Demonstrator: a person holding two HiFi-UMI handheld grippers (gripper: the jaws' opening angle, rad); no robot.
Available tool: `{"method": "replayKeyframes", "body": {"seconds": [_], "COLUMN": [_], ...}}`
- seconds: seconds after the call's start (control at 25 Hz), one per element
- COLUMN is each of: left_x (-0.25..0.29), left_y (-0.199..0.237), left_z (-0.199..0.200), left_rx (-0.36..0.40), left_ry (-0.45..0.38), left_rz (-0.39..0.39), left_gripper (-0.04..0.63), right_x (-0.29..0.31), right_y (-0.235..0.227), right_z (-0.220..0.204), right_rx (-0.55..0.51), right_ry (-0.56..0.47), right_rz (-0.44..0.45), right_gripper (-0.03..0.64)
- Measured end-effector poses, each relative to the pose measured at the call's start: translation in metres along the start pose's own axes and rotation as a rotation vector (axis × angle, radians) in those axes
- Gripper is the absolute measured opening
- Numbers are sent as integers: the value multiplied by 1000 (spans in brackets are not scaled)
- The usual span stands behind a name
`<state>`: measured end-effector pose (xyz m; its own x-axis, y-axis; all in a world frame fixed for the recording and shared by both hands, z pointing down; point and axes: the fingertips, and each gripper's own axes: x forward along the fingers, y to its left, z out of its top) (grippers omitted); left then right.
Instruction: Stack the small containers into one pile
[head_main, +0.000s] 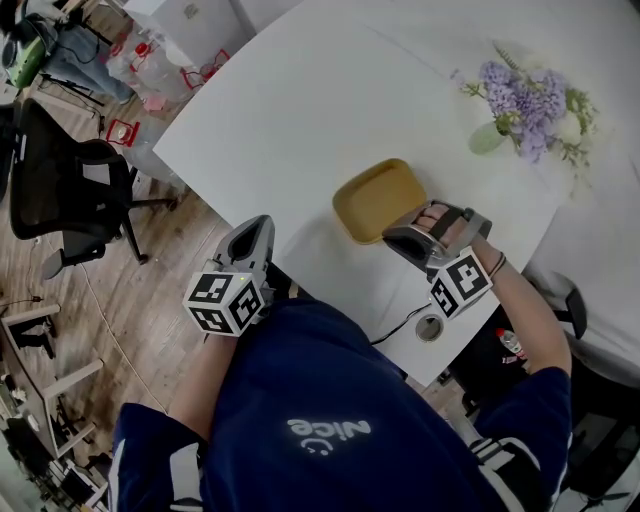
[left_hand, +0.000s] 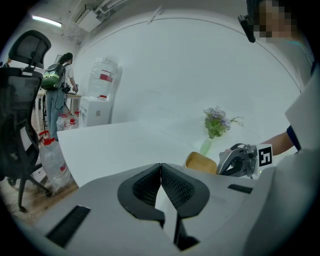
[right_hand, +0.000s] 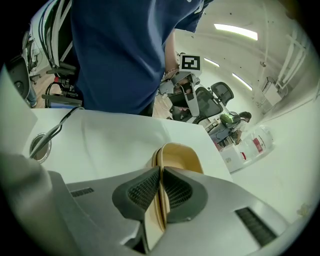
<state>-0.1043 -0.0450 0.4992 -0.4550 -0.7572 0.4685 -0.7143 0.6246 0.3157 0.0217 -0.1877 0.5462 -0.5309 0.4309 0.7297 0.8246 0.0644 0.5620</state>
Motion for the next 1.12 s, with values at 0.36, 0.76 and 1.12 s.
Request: {"method": "replayKeyframes", "body": {"seconds": [0.36, 0.76, 1.12], "left_x": [-6, -12, -24], "left_y": [4, -7, -23], "left_z": [-3, 4, 14], "left_rx": [11, -9, 4], "left_ry": [-3, -48, -110], "left_rz": [18, -25, -96], "left_gripper": [20, 20, 20], "right_x": [4, -20, -45], "right_y": [-1, -42, -90], "right_z": [-2, 14, 24], "right_rx": [83, 486, 891], "right_ry": [27, 6, -63], "right_rz": [11, -181, -615], "right_gripper": [58, 155, 155]}}
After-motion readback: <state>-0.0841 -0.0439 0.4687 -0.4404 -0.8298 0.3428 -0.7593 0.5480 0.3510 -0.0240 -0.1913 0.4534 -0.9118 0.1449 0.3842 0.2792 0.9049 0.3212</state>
